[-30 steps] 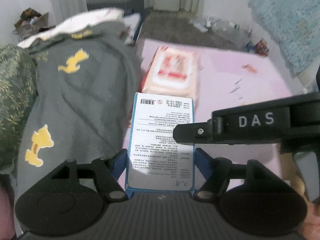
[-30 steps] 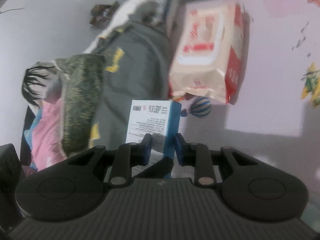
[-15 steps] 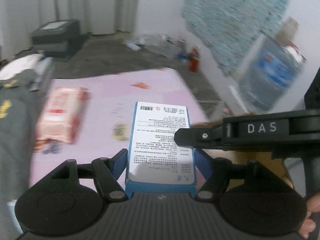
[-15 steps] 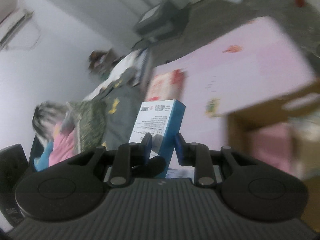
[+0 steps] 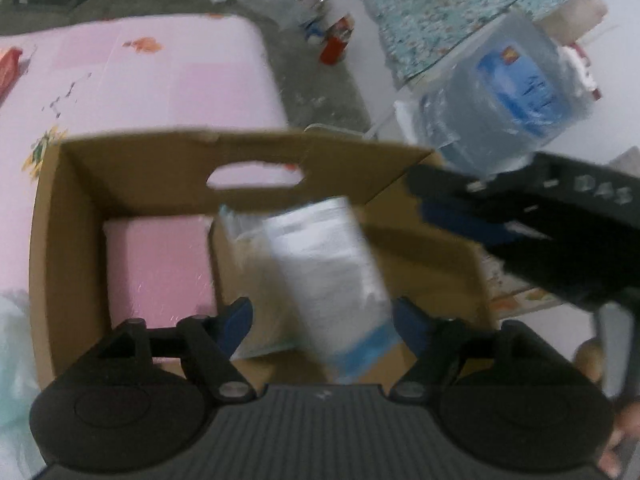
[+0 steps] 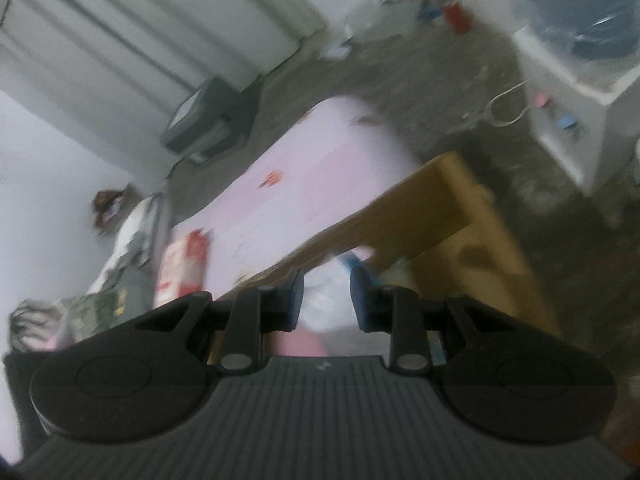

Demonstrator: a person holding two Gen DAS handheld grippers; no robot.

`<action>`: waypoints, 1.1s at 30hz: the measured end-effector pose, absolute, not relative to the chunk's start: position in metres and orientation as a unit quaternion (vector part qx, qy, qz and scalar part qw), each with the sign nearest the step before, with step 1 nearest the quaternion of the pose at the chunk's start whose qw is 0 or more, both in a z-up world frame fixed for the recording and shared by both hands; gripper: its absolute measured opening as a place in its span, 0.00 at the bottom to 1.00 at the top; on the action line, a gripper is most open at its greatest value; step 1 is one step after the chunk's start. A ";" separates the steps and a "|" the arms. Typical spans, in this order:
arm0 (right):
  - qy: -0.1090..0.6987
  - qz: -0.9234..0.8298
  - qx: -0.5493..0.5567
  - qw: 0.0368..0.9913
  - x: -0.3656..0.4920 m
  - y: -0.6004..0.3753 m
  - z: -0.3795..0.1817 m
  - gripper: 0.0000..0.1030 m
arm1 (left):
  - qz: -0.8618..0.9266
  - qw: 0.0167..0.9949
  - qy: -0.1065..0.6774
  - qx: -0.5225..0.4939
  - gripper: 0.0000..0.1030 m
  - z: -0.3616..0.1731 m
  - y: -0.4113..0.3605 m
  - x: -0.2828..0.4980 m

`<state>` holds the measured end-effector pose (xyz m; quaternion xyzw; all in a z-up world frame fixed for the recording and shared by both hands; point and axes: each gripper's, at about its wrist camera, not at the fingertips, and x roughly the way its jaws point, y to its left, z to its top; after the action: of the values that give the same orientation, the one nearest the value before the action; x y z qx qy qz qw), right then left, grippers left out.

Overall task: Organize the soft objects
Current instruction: 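Carry the blue-and-white box with the right tool into the cardboard box and release, then reach the right tool to the blue diaper packet and close on it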

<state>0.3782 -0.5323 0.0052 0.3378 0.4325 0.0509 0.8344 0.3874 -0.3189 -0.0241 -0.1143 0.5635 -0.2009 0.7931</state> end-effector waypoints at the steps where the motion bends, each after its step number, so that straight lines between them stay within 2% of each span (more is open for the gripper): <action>1: 0.432 0.050 0.342 0.833 0.378 -0.534 0.001 0.25 | -0.200 0.793 0.565 -0.109 0.76 -0.026 -0.314 0.385; 11: 0.421 0.067 0.356 0.832 0.341 -0.548 0.002 0.25 | -0.206 0.825 0.513 -0.121 0.78 0.023 -0.246 0.364; 17: 0.472 0.084 0.343 0.808 0.313 -0.526 -0.010 0.26 | -0.204 0.846 0.476 -0.129 0.81 0.055 -0.192 0.345; 24: 0.495 0.093 0.339 0.795 0.292 -0.507 -0.022 0.31 | -0.142 0.882 0.432 -0.125 0.85 0.074 -0.083 0.301; 33: 0.471 0.191 0.315 0.801 0.289 -0.439 0.017 0.36 | -0.028 0.912 0.384 -0.140 0.85 0.078 0.046 0.225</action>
<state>0.2890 -0.4385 0.0166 0.3145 0.4713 0.1912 0.8015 0.2253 0.0461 0.0776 -0.1398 0.3838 -0.0275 0.9124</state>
